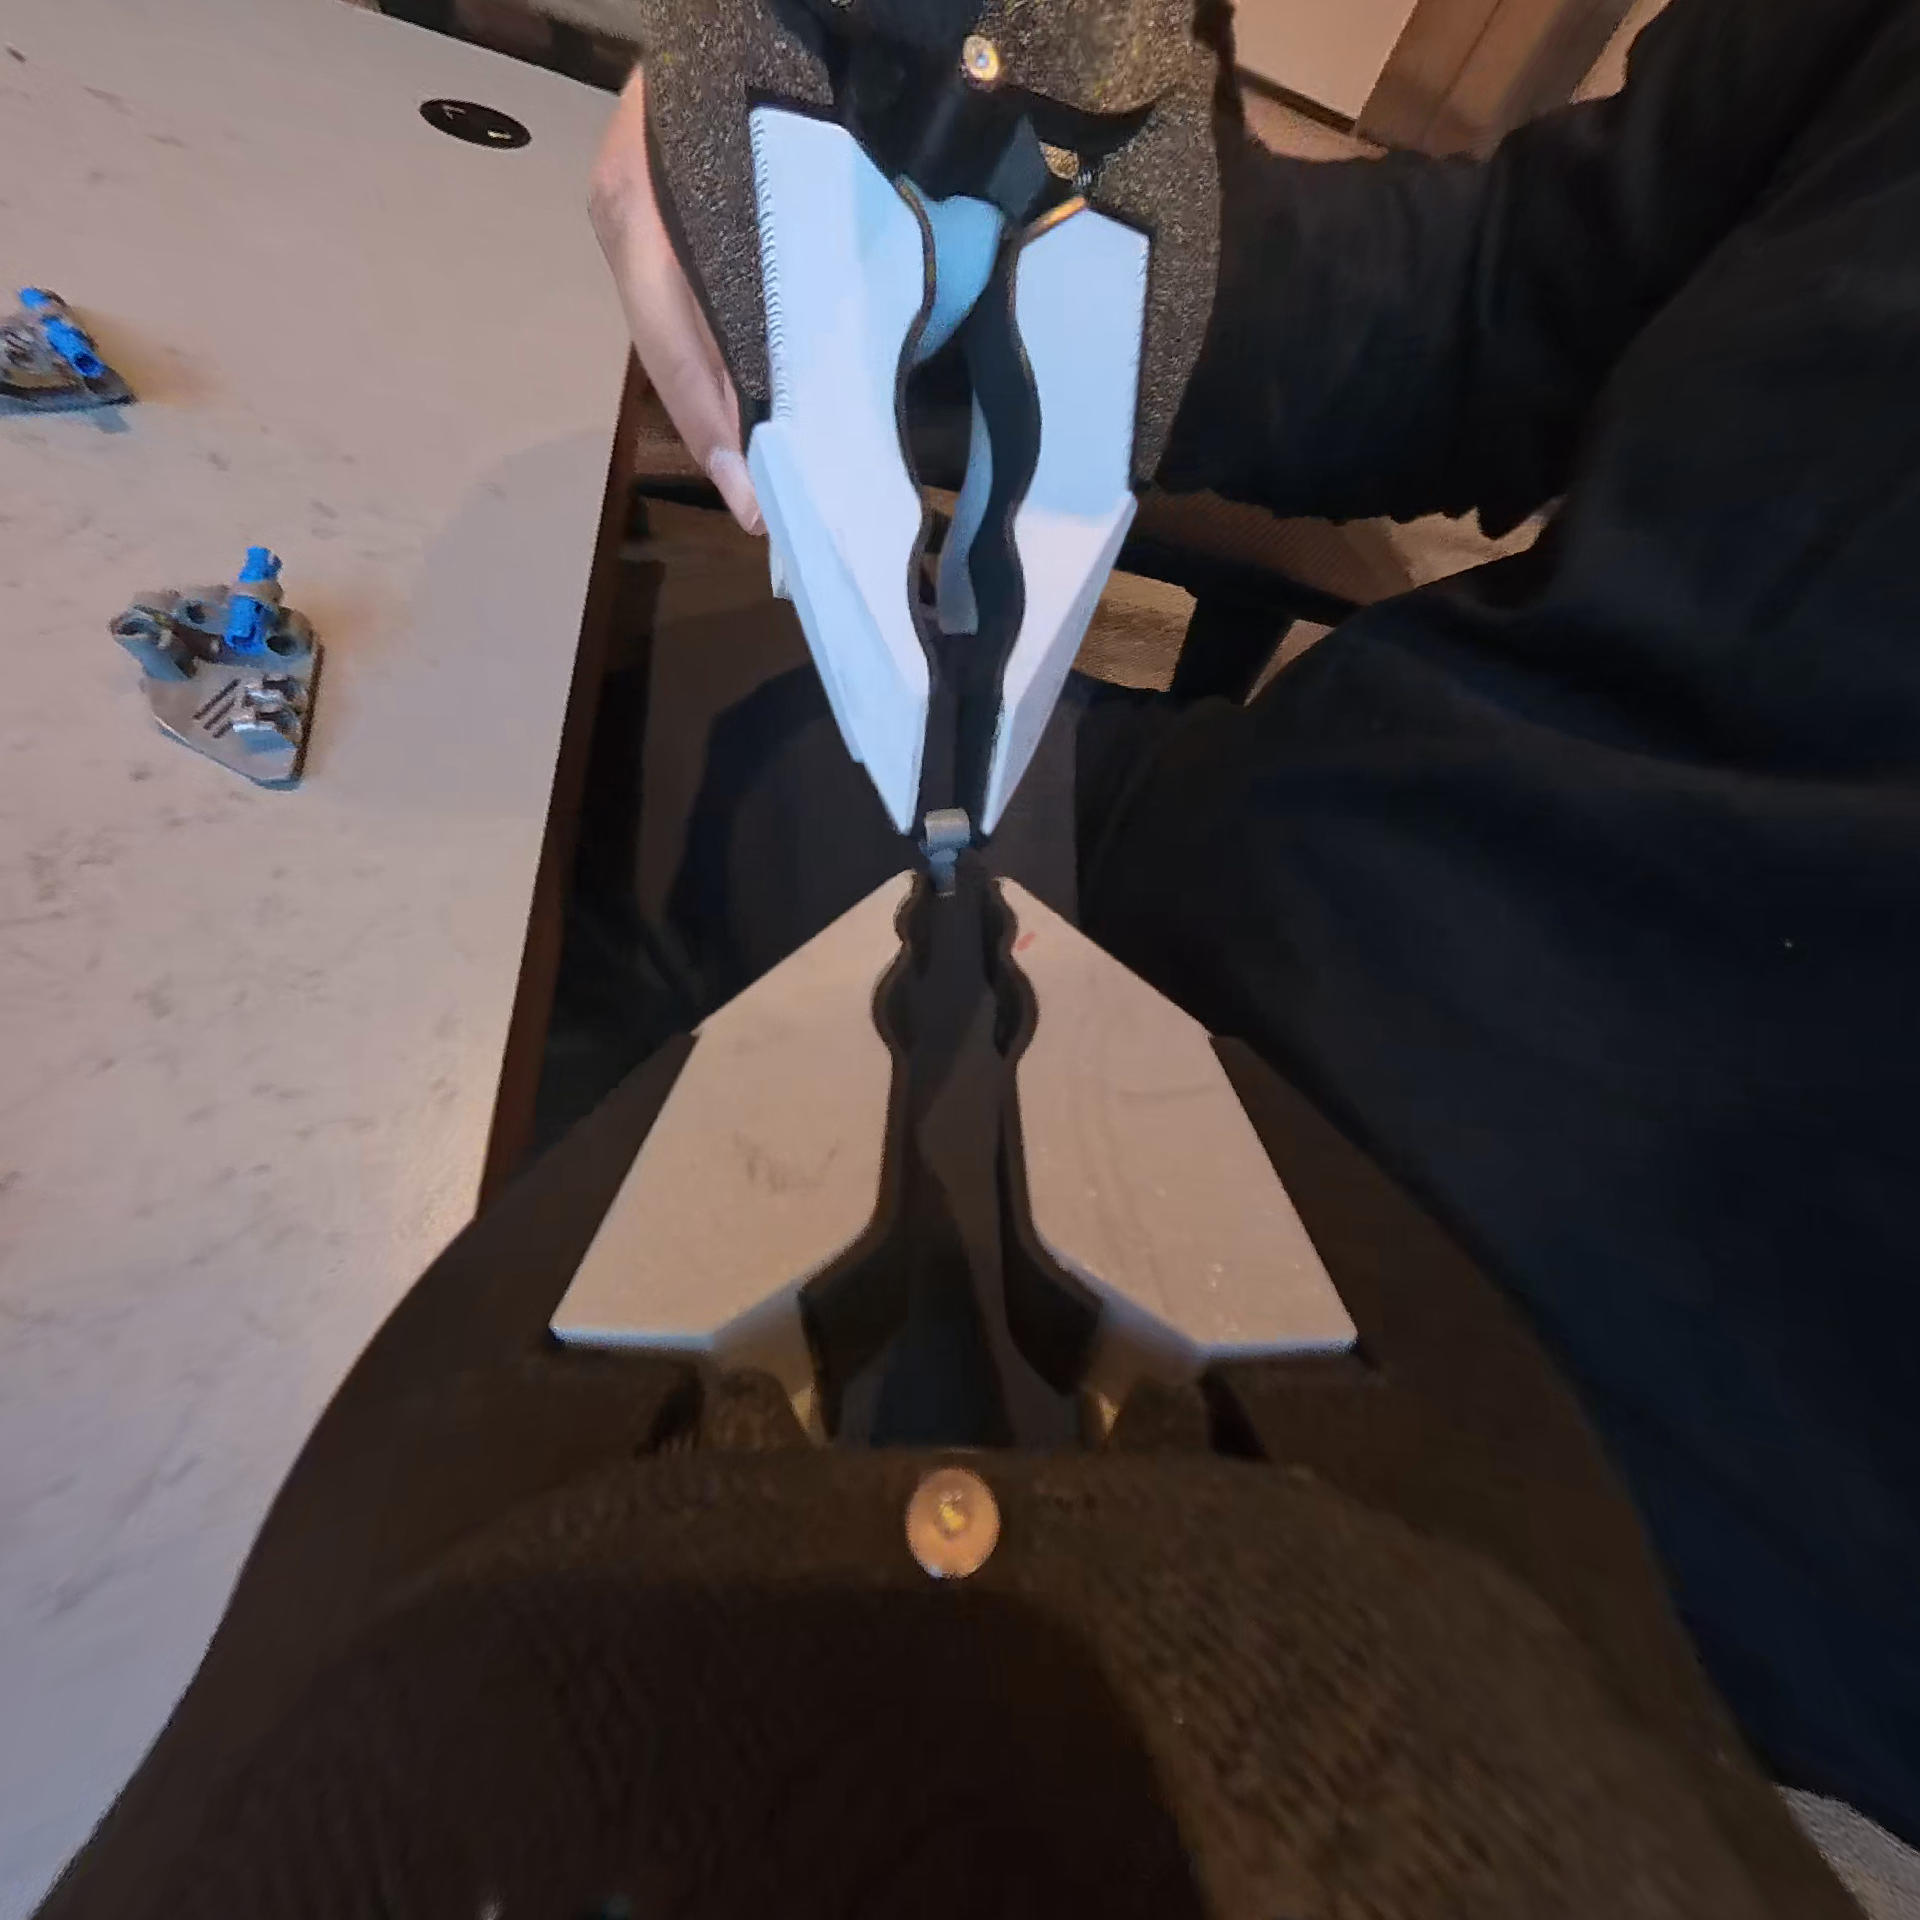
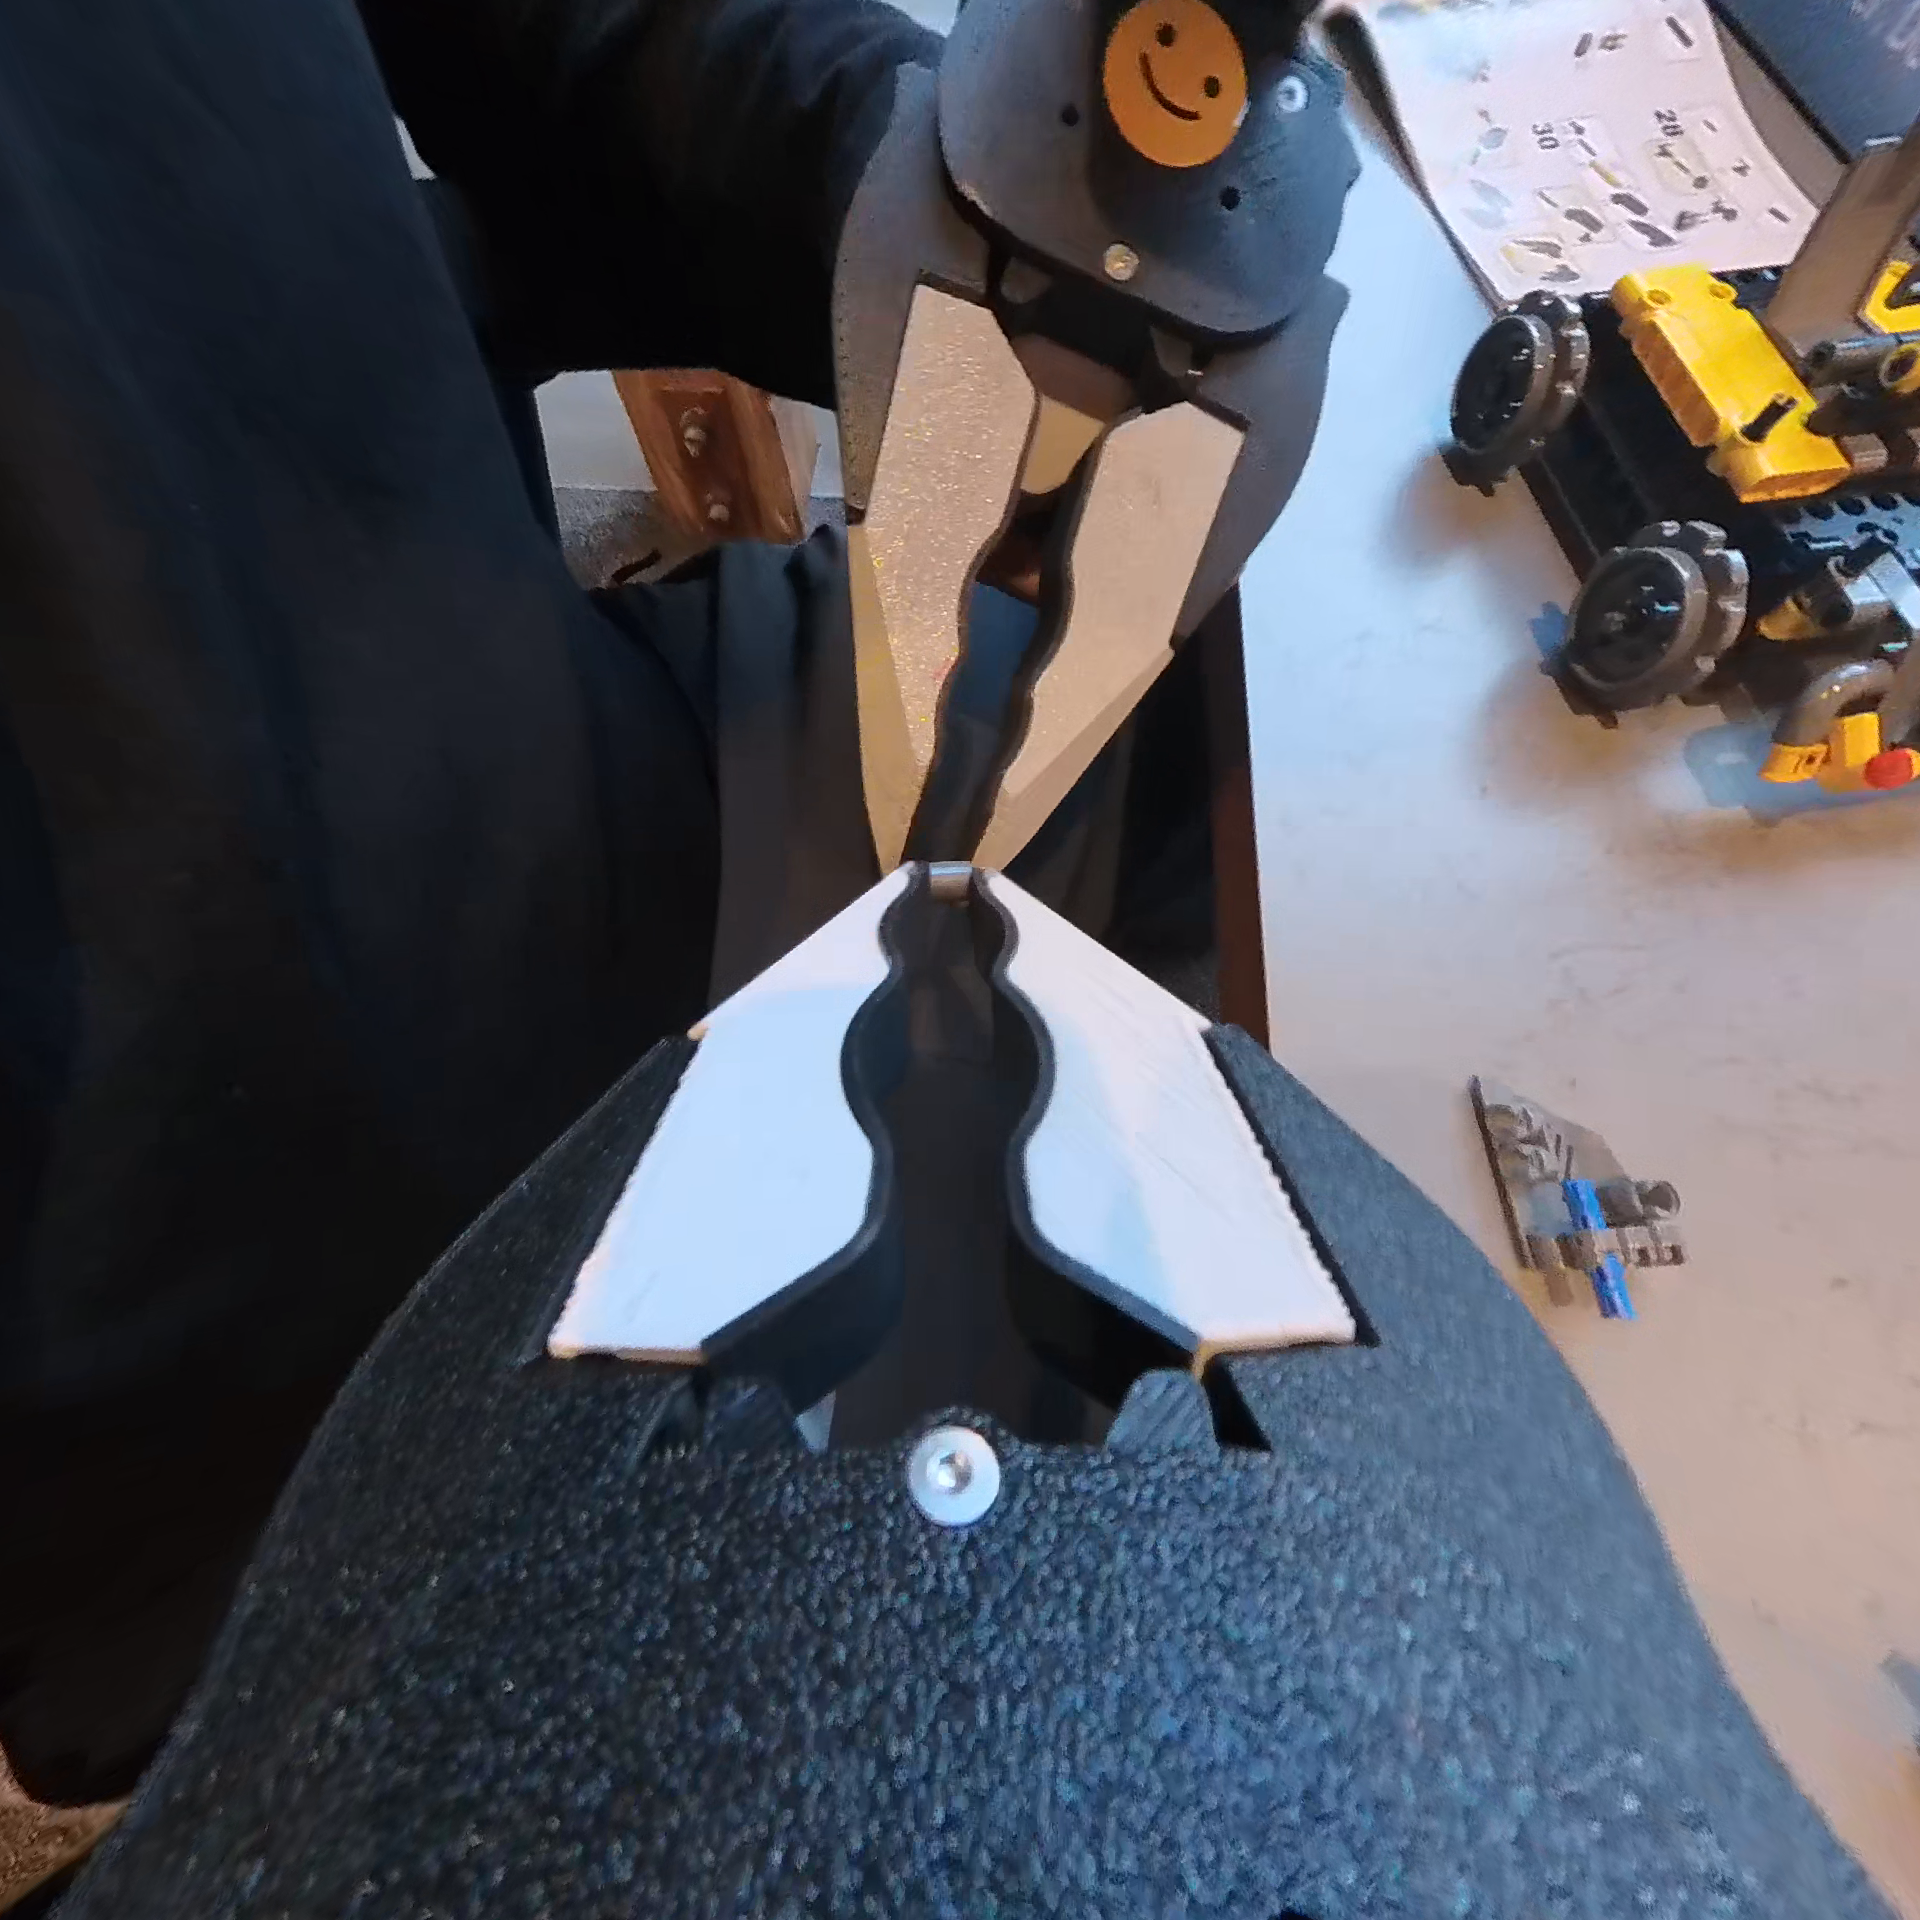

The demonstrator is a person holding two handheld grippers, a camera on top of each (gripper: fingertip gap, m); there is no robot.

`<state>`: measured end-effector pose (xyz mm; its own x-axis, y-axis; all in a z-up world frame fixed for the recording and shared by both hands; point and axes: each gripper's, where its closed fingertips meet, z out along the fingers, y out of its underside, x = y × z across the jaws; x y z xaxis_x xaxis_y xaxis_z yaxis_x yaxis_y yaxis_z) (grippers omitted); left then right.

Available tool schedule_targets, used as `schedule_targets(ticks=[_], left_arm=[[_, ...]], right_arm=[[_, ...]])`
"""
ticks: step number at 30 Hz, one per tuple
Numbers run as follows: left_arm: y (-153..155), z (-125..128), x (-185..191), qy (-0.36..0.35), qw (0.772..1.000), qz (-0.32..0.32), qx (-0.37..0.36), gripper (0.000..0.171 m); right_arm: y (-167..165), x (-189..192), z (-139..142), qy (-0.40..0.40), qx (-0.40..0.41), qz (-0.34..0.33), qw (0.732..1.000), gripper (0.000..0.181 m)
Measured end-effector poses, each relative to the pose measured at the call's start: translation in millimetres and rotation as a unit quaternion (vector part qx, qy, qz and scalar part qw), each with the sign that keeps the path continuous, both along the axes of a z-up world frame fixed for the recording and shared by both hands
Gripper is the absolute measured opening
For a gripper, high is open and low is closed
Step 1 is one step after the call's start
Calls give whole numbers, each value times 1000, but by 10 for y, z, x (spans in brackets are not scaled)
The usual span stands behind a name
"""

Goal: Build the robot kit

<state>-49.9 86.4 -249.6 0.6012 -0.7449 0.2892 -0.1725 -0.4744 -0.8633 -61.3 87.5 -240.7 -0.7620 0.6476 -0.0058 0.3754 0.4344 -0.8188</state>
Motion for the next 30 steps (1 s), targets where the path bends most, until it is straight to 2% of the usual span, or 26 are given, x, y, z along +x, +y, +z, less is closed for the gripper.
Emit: schedule_targets(ticks=[4,10,13,17,20,25,30], left_arm=[[11,-2,-4,12,1000,5,7,12],[60,-2,-24,17,1000,19,11,15],[78,32,-54,16,999,29,20,15],[147,93,-135,24,998,47,33,14],[310,197,-249,29,995,89,42,14],[692,264,-503,73,983,166,38,15],[1047,49,-694,167,965,201,17,25]], right_arm=[[77,-13,45,7,-14,-26,1000,8],[211,-30,244,28,-78,-62,995,8],[449,-107,320,39,-99,-115,988,8],[950,-216,344,34,-114,-207,971,8],[1217,-256,339,16,-140,-239,961,8],[1365,-374,253,-19,-147,-242,959,7],[1405,-462,161,-38,-134,-247,959,8]])
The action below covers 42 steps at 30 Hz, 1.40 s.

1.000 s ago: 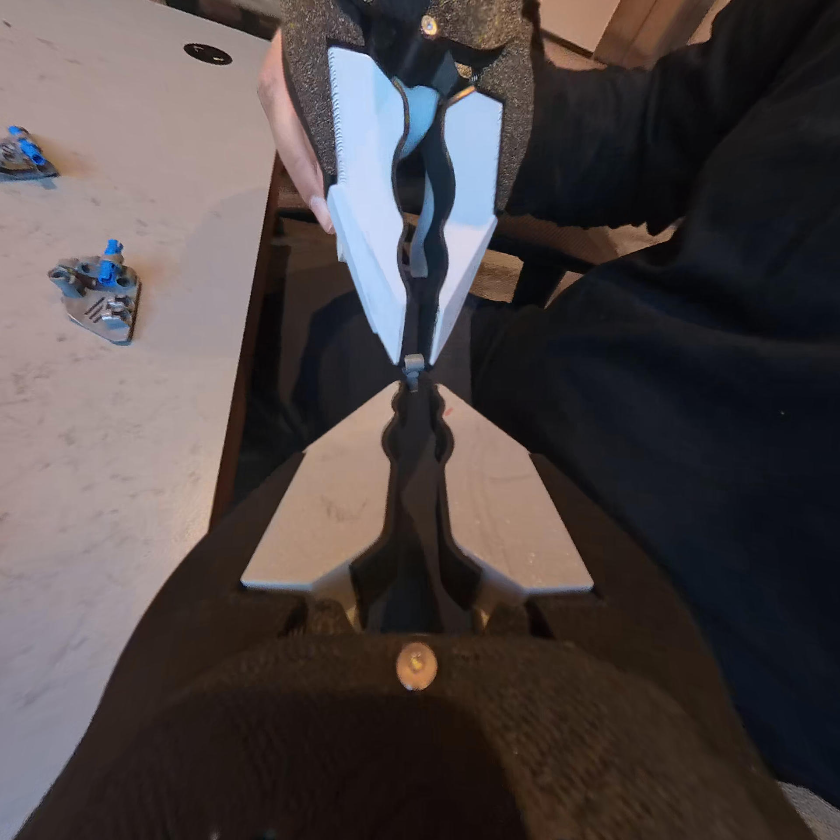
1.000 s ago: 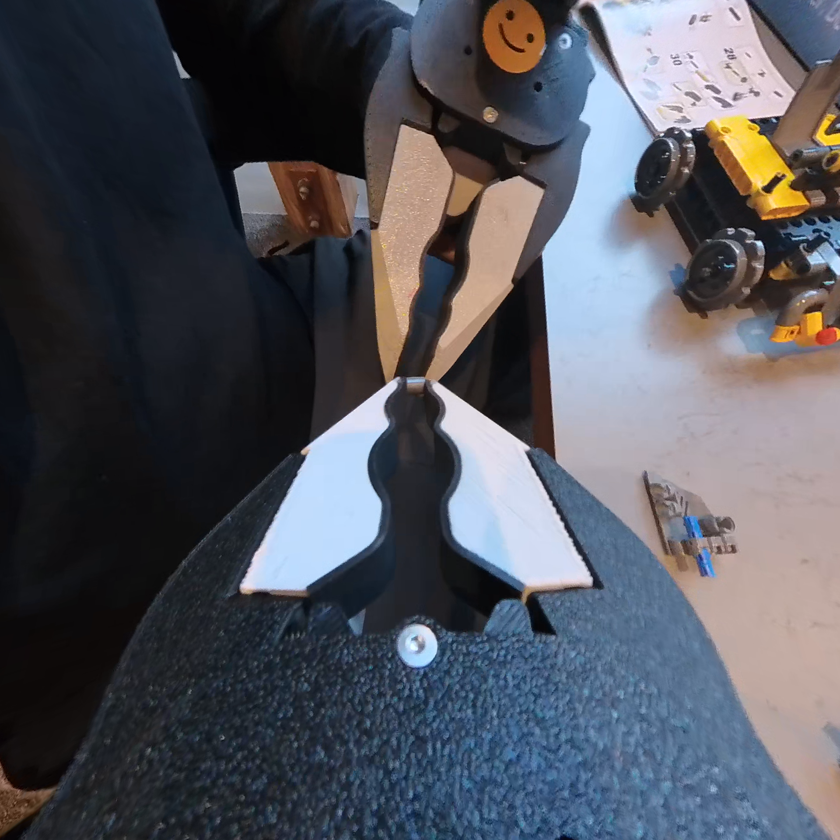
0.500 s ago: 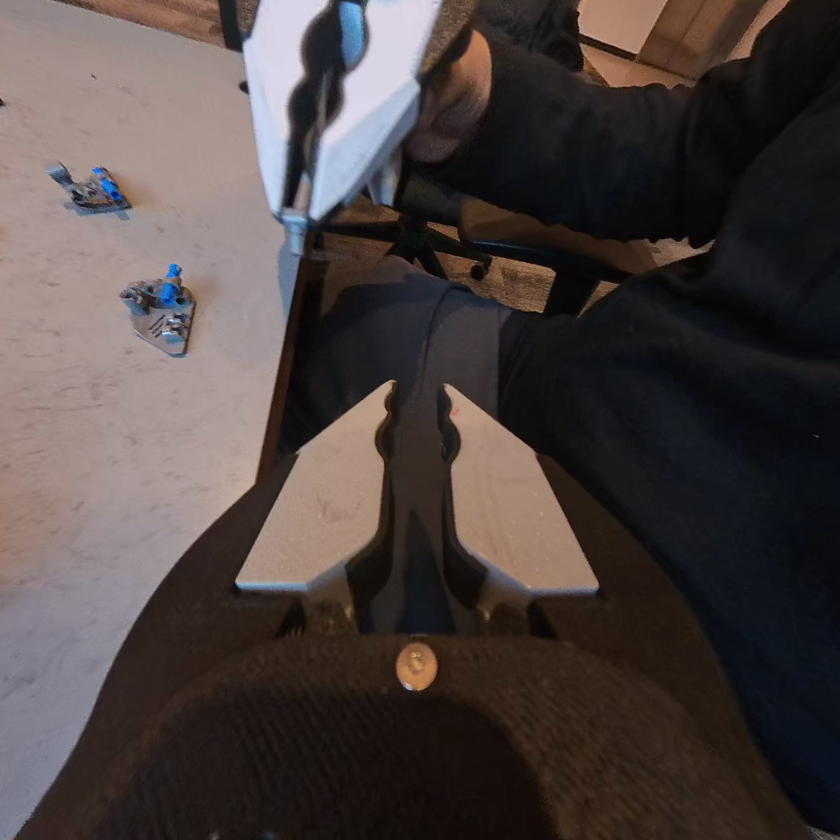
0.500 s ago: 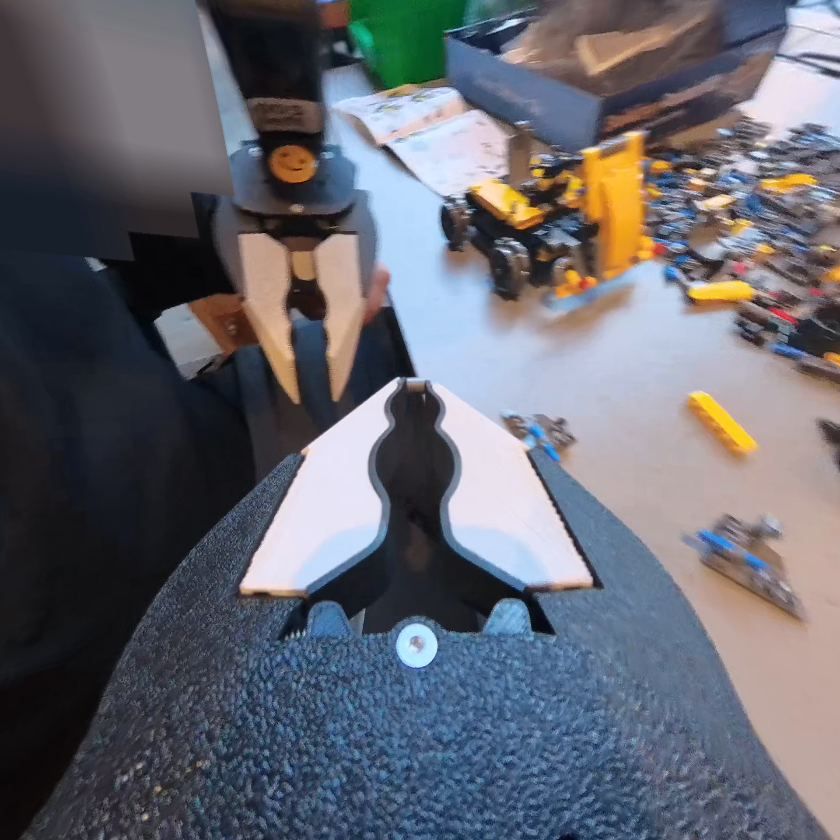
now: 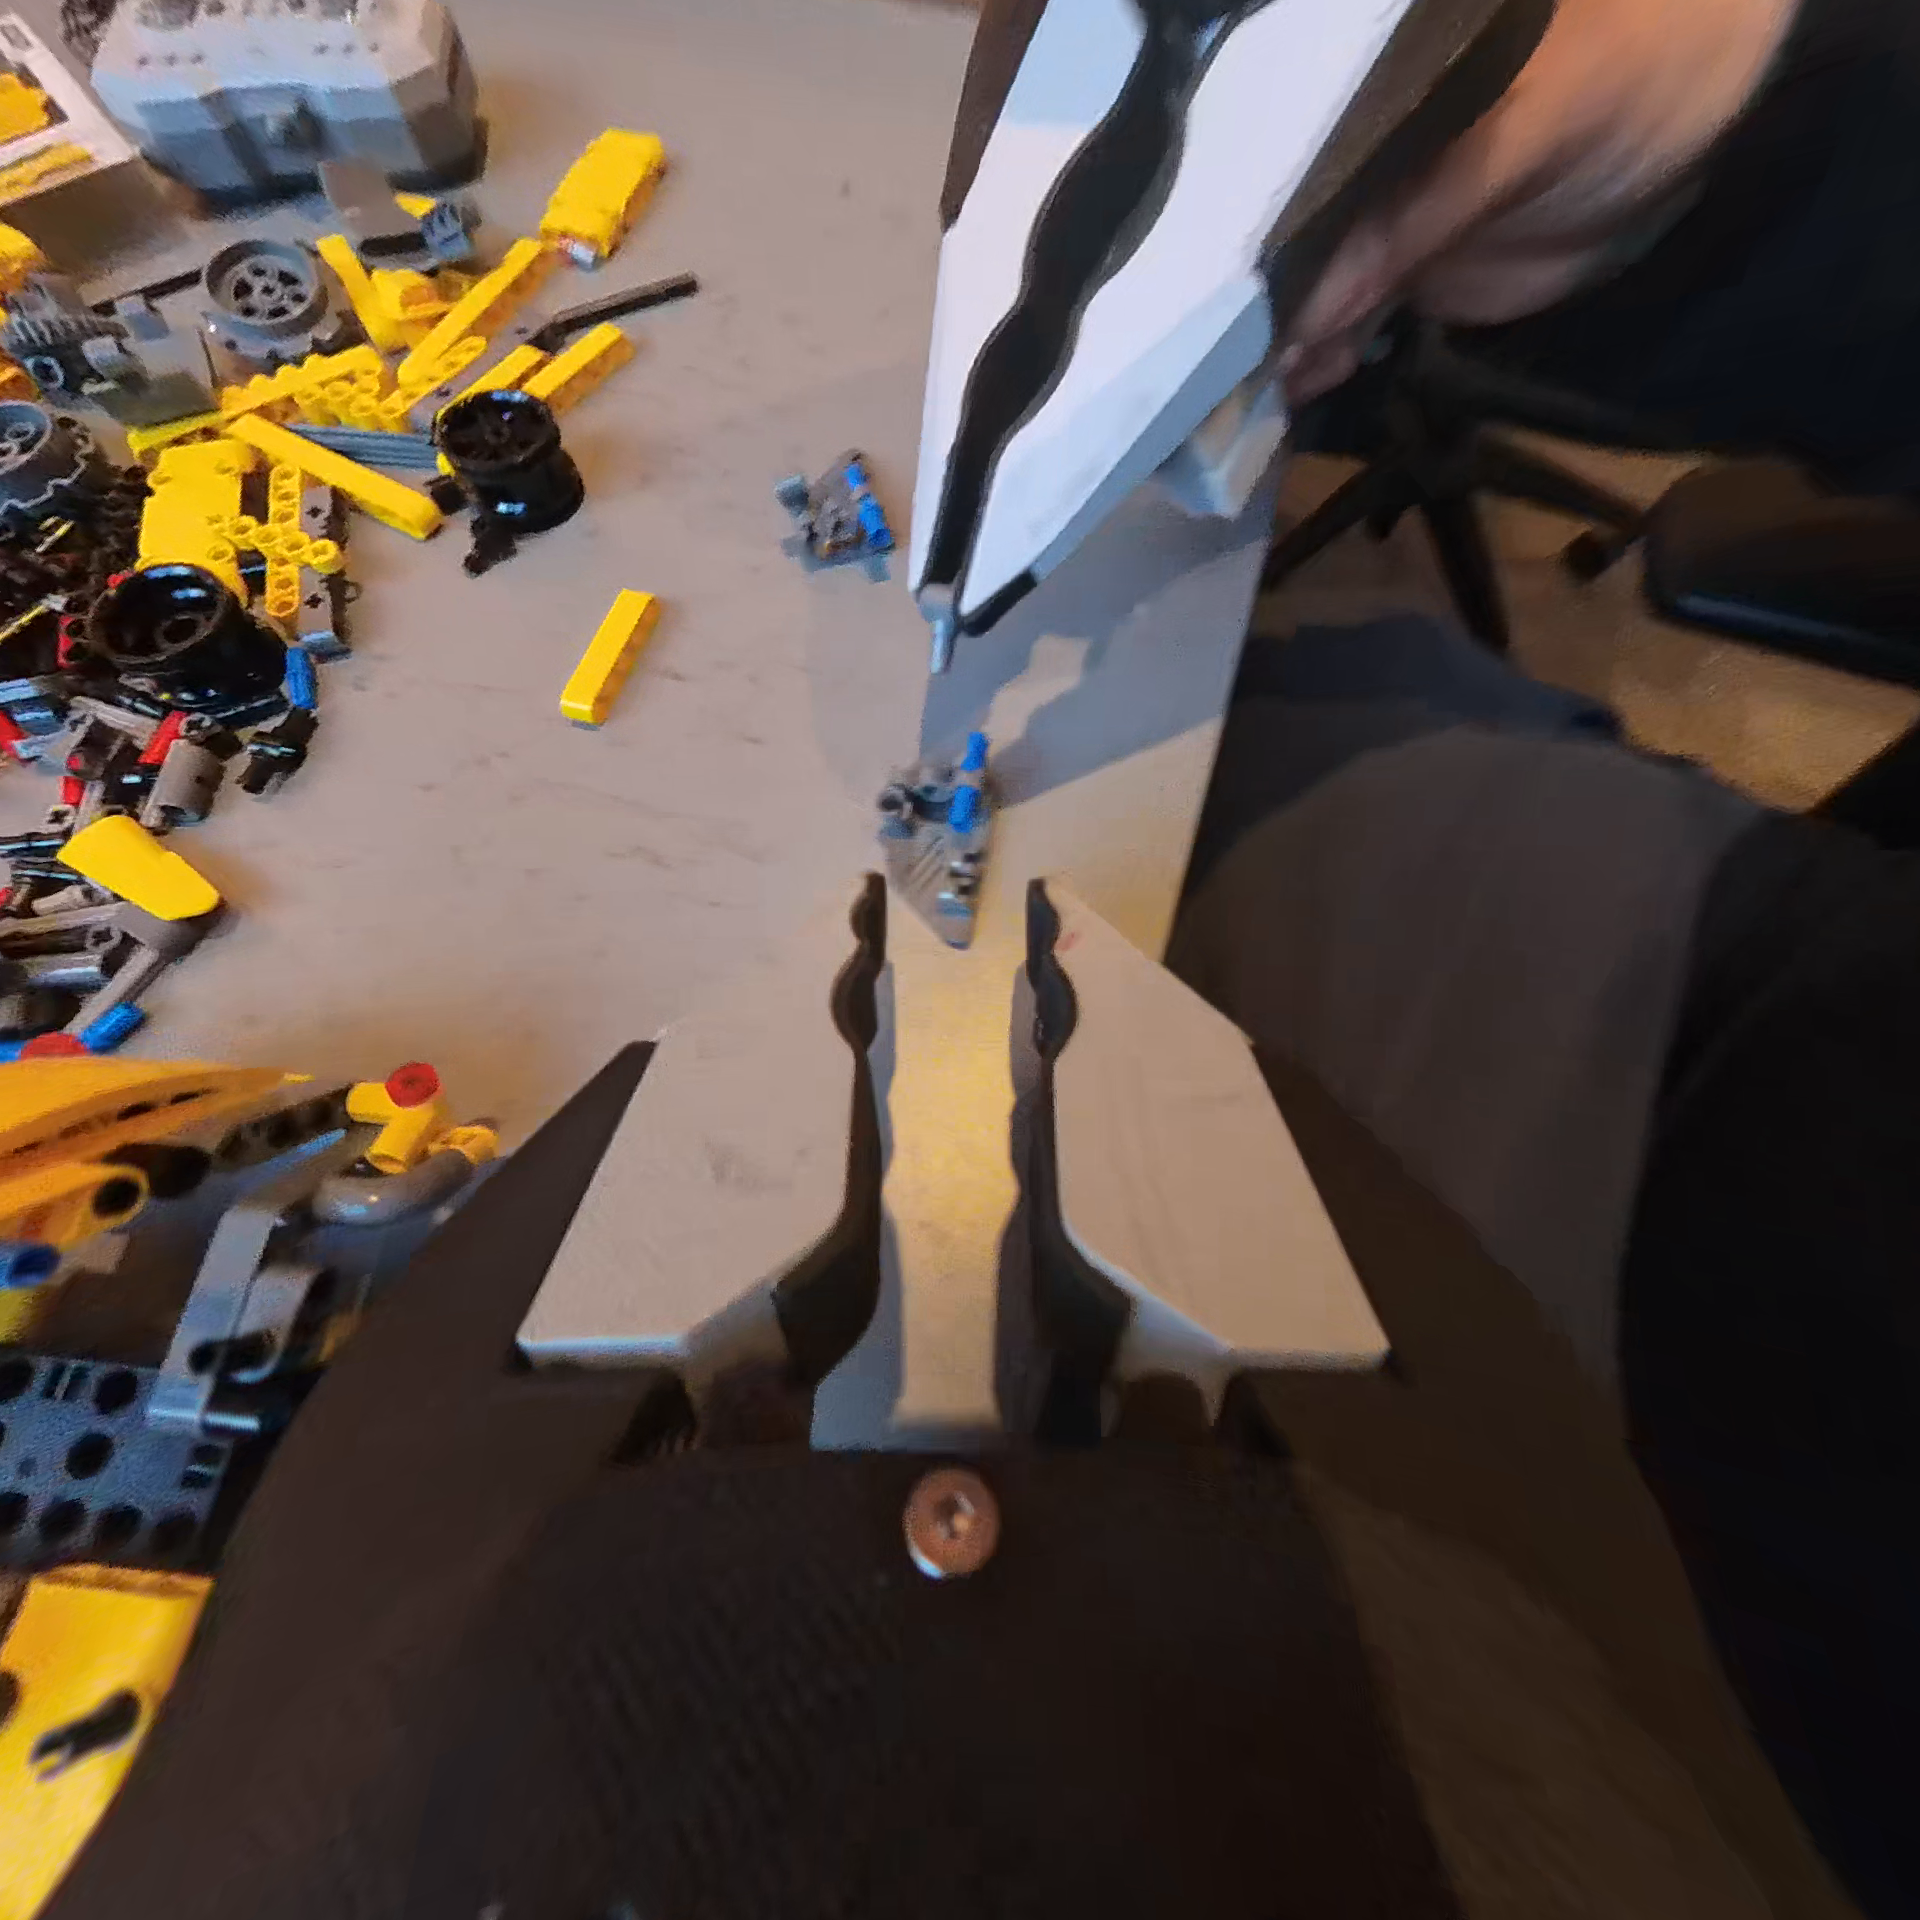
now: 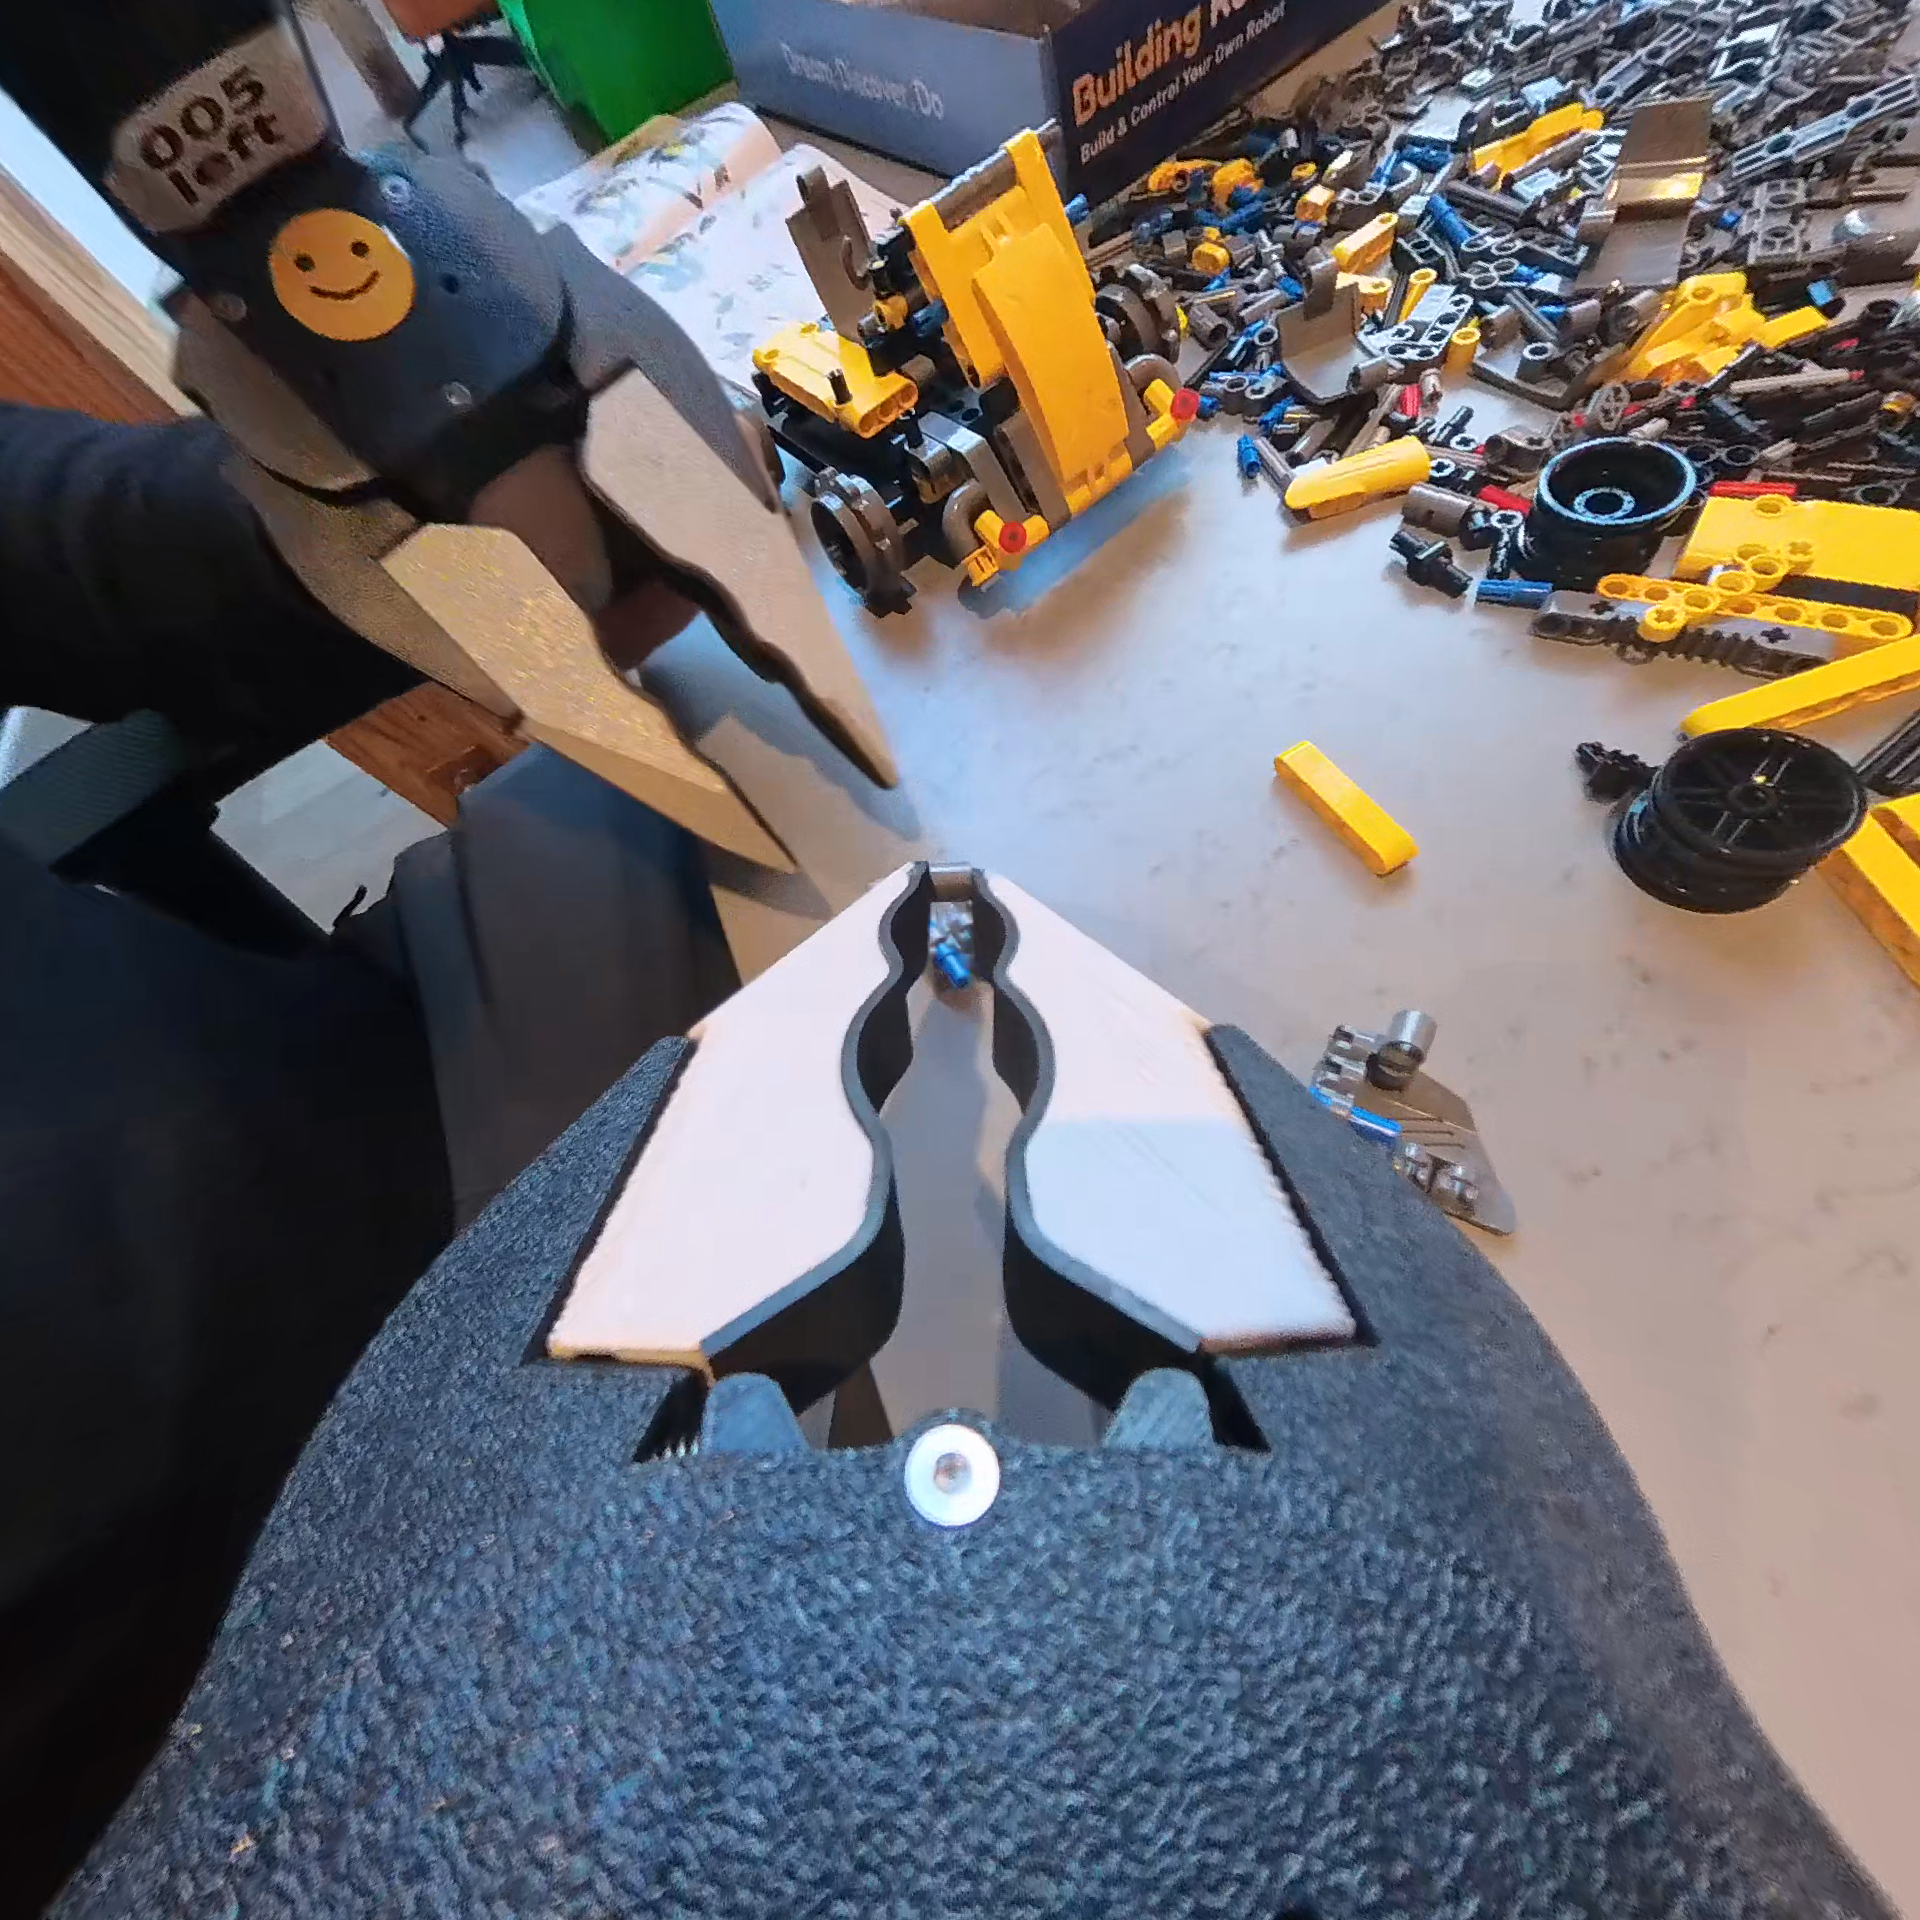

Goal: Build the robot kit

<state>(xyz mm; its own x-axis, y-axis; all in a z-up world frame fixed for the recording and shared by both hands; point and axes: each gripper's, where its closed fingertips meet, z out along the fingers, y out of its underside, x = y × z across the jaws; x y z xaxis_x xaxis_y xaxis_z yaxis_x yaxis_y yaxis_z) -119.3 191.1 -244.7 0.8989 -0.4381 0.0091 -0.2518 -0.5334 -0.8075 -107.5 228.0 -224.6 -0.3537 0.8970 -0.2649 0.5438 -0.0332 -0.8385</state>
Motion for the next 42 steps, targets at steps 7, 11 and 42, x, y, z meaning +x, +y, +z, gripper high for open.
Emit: schedule_targets(ticks=[7,11,42], left_arm=[[147,-227,28,34,998,-20,-46,31],[180,-265,5,38,997,-28,-58,28],[160,-85,36,15,998,-61,-2,13]], right_arm=[[75,105,-72,0,-15,-12,1000,8],[105,154,-107,-1,-13,-16,1000,8],[-17,194,-360,-13,246,55,968,18]])
